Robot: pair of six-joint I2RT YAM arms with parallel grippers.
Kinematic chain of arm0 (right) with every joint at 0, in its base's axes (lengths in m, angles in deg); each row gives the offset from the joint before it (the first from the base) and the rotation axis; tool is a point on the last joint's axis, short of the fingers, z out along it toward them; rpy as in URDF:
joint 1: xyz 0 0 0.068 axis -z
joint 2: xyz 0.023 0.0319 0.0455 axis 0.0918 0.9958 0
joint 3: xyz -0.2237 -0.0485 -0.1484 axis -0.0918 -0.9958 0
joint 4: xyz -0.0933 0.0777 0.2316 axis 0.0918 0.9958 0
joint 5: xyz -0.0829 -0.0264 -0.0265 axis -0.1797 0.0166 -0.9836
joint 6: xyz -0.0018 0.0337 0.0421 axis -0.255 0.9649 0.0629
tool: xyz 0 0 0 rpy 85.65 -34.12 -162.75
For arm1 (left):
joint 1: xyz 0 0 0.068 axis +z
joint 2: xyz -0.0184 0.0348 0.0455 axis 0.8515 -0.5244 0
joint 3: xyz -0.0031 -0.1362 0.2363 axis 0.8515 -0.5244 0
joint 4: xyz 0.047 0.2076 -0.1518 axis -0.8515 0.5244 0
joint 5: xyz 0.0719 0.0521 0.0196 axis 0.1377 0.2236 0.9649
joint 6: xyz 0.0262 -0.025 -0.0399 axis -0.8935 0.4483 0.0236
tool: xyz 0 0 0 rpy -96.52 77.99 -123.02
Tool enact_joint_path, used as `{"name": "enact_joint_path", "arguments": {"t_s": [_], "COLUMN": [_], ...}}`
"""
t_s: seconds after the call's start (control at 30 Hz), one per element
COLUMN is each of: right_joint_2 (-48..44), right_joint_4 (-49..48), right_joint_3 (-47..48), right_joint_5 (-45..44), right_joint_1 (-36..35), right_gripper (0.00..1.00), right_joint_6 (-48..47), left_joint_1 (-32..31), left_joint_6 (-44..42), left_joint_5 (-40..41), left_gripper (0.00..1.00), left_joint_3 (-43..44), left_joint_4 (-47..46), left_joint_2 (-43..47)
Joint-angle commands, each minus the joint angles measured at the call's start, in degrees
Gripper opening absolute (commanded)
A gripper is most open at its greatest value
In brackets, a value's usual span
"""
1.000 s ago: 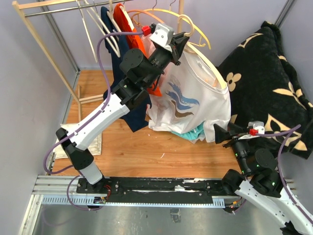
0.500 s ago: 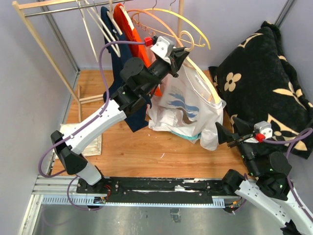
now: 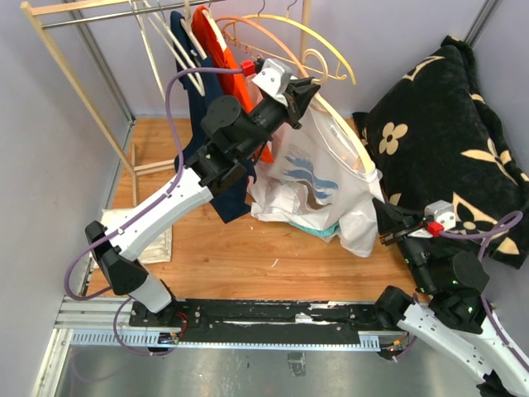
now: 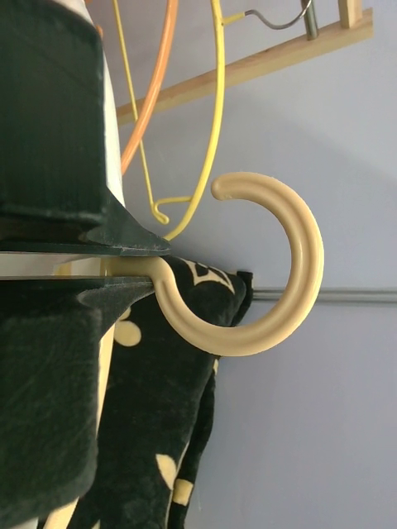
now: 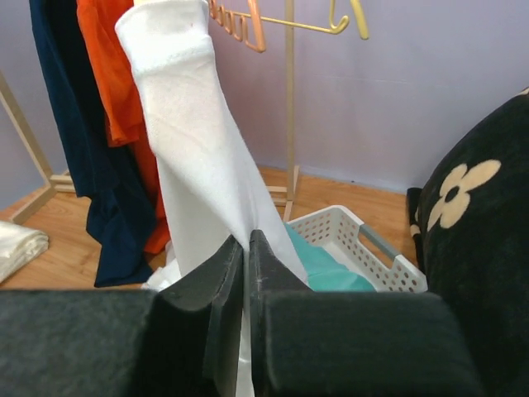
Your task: Remove the t-shirt from the hanger
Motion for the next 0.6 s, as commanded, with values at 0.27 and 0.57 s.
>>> {"name": "enact_joint_path", "arguments": {"t_s": [0.27,0.57], "right_joint_2": [-9.65,-8.80], "right_joint_4": [7.15,5.82], "right_joint_3": [-9.16,-10.11], "right_joint_5": [-11.82,-10.59], "right_joint_1": [-0.66,-0.64], "right_gripper": [0.01,0.01], "right_joint_6": [18.52,17.93], "left_joint_1": [0.23,0.23], "left_joint_6": [0.80,0.81], "left_joint_5": [5.84,4.65], "left_gripper": [0.01,0.01], "left_joint_3": [18.69,16.33], "left_joint_4": [1.48,1.12], "left_joint_2": [-6.55,-5.81]}}
